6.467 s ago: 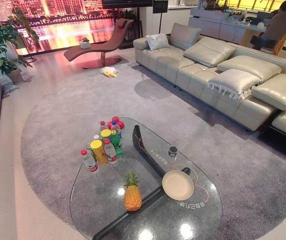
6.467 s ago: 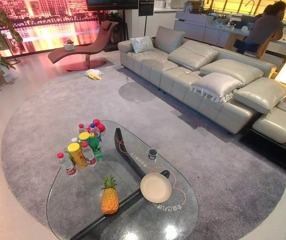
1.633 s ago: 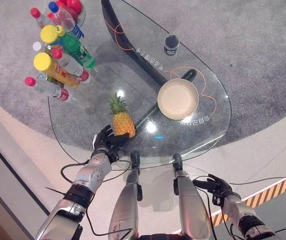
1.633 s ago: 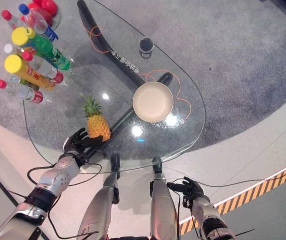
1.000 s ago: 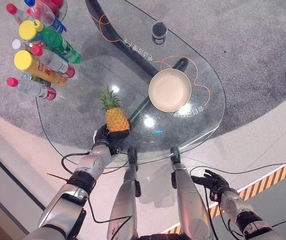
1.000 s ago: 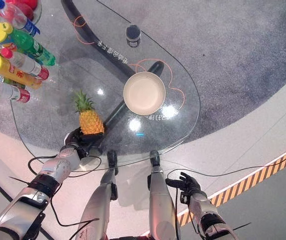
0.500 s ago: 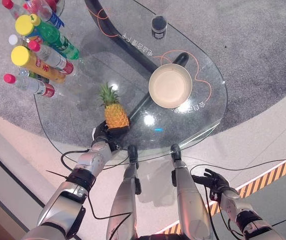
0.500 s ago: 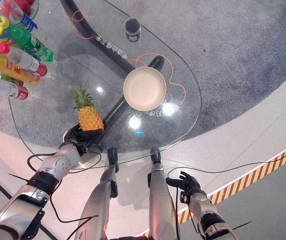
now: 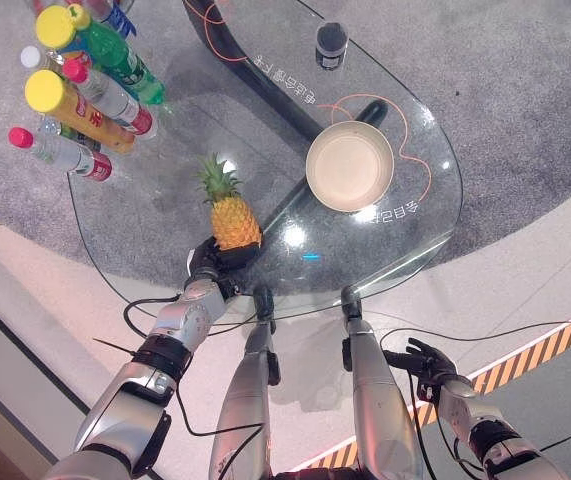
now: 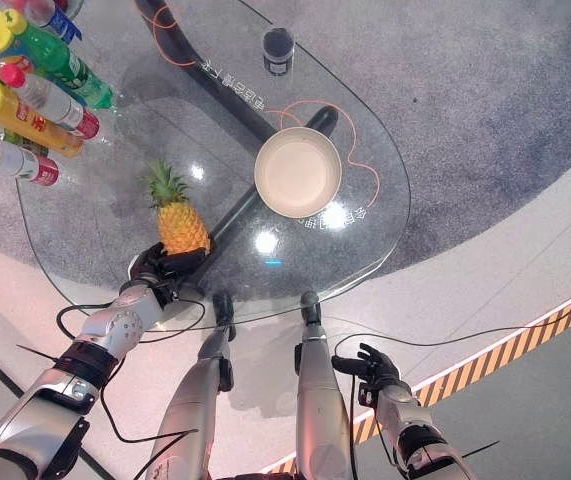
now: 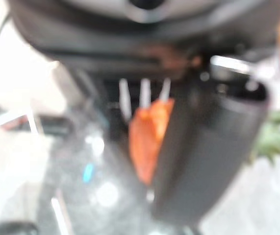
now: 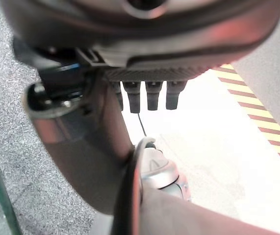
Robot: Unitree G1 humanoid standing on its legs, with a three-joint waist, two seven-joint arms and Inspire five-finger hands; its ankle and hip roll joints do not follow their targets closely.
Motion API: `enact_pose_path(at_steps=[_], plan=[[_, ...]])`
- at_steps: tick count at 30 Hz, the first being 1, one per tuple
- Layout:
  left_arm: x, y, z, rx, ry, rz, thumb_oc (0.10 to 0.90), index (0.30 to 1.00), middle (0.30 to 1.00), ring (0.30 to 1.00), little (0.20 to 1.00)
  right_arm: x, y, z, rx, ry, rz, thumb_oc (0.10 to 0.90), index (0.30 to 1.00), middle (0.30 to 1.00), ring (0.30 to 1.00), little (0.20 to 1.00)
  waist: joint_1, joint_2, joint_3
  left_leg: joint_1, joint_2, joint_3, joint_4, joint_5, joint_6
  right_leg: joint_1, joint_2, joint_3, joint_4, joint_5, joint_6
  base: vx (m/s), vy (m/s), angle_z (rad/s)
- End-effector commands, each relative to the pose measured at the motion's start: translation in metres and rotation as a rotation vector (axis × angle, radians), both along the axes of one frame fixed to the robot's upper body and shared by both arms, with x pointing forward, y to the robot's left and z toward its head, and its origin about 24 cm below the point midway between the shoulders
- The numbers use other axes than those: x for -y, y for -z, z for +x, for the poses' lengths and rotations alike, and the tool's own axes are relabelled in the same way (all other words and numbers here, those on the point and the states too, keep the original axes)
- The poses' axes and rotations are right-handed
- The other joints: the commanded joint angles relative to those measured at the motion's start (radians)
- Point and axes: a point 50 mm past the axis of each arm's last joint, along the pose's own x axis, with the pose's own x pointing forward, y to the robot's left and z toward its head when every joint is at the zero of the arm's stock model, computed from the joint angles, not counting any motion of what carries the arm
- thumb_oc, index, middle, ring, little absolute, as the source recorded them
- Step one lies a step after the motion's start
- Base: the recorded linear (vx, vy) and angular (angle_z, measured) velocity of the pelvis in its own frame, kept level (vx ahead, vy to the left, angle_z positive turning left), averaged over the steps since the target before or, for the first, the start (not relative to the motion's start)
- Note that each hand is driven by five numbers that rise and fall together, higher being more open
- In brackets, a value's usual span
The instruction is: Pick up the fruit to the plate
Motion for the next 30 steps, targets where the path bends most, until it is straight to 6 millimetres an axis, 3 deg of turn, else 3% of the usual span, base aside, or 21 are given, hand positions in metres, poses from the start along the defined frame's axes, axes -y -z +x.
enact_pose_path(at_steps=[1,15,24,30], plan=[[0.004,-0.067,0.036,0.191,-0.023,-0.015,0.1,0.3,0.3,0.3,0.2,-0.028,0.025,-0.028,-0.12,-0.09,0.049,0.8,0.9,0.9,0.9,0.9,-0.033,-0.036,-0.003,-0.01,0.004,0.041,0.126,-0.036,0.029,0.067,0.0,-0.106,-0.195,0.199,-0.037,0.0,0.0,0.0],[-0.013,-0.06,0.035,0.157,-0.087,-0.056,0.1,0.3,0.3,0.3,0.2,-0.025,0.026,-0.03,-0.109,-0.044,0.058,0.8,0.9,0.9,0.9,0.9,-0.028,-0.035,-0.003,0.005,0.002,0.035,0.124,-0.04,0.028,0.084,0.0,-0.109,-0.198,0.194,-0.037,0.0,0.0,0.0],[-0.031,-0.059,0.03,0.218,-0.175,-0.106,0.1,0.3,0.3,0.3,0.2,-0.006,0.02,-0.029,-0.047,0.161,-0.026,0.8,0.9,0.9,0.9,0.9,-0.023,-0.034,-0.003,0.049,0.003,0.036,0.115,-0.047,0.029,0.13,0.003,-0.109,-0.207,0.185,-0.038,-0.01,0.003,-0.02],[-0.039,-0.057,0.023,0.274,-0.207,-0.119,0.1,0.3,0.3,0.3,0.2,0.013,0.003,-0.024,0.081,0.396,-0.135,0.8,0.9,0.9,0.9,0.9,-0.016,-0.032,-0.003,0.093,-0.003,0.023,0.107,-0.048,0.032,0.183,0.005,-0.115,-0.223,0.185,-0.043,-0.01,-0.002,-0.01]])
